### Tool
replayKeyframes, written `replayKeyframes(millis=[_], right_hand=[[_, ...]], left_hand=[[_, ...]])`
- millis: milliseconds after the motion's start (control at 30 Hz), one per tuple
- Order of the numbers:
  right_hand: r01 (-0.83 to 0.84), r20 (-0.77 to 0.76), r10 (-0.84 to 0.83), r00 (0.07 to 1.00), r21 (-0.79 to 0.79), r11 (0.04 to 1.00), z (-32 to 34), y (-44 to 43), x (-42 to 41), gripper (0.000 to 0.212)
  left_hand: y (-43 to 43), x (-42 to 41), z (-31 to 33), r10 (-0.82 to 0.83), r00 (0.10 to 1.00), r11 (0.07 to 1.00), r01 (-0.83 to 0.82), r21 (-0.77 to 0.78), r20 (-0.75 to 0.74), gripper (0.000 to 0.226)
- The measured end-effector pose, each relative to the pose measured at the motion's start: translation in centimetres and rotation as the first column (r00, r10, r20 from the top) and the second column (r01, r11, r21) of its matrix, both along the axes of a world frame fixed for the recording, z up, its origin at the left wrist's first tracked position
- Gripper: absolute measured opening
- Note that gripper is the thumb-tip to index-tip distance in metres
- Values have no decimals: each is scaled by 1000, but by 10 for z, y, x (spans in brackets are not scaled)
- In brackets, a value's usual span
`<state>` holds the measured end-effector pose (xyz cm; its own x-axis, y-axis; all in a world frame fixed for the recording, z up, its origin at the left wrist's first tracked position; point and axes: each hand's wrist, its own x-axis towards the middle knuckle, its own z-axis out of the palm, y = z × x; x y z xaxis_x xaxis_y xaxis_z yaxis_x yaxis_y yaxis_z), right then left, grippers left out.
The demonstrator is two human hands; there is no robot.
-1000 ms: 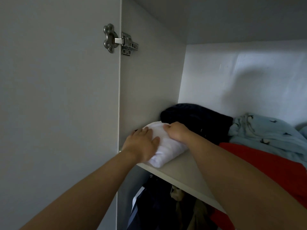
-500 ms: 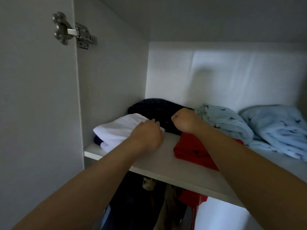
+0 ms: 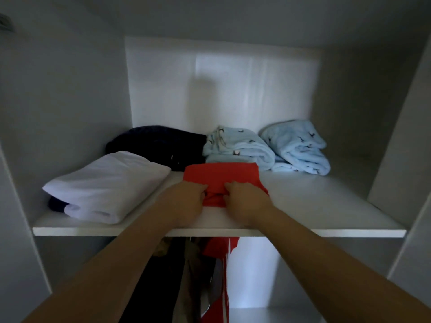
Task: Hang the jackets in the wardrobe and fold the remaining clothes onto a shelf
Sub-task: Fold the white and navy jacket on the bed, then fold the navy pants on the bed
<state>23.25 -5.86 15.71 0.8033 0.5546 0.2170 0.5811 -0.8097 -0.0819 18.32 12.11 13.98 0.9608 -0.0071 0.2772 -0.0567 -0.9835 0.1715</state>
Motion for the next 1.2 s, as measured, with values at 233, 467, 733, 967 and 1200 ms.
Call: replayKeyframes(millis=[233,467,733,967,1200], right_hand=[[-86,-72,104,992,217,972,-1,15,-35,31],[304,1,-381,924,602,739,-27,-79,-132,35],[812,-296,-819,491,495,308,-93,-223,-354,42],[866,-461,-887,17,450,-218,-149,-291,-611,37],[693,-500,-755,-423,359,-626,-184,-326,-913,43]], left_hand=[[27,-25,9,97,995,993,-97,-63,-3,34],[-68,-73,0,-288,829,890,417,-186,480,39],[-265,-175,-92,-728,677,549,668,-503,104,31],[-411,-365,-144,-967,247,243,829,-504,-61,31],[-526,-663,-189,-965,-158,-20,840,-542,-210,29]])
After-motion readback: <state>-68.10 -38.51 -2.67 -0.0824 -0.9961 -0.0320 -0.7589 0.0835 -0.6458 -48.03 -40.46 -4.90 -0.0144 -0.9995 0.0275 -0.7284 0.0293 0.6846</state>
